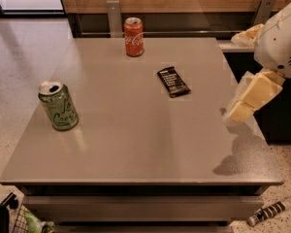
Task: Knock green can over
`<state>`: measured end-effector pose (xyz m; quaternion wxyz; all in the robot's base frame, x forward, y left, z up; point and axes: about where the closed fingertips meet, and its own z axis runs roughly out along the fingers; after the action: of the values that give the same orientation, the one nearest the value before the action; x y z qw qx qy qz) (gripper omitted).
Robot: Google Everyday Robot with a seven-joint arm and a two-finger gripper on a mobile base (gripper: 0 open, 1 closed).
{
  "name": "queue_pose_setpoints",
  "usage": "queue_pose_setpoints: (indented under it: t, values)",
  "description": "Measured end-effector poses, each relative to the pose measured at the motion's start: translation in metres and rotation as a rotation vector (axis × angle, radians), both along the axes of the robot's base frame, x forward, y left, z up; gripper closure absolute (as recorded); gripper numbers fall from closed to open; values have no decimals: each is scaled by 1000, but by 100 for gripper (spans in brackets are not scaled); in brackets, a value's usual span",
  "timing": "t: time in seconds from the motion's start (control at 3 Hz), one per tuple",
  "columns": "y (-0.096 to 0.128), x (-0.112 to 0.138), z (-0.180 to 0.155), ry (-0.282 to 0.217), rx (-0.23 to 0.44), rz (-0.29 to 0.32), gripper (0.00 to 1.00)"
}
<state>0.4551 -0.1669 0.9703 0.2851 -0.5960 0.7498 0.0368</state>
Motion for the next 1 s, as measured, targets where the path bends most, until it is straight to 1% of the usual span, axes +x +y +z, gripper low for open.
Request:
queue_pose_setpoints:
  t: [0.33,0.67,1.0]
  values:
    - [31,15,-22,-61,185,49,0]
    - [77,29,-37,-76,379,109,0]
    - [123,38,-49,-54,535,167,0]
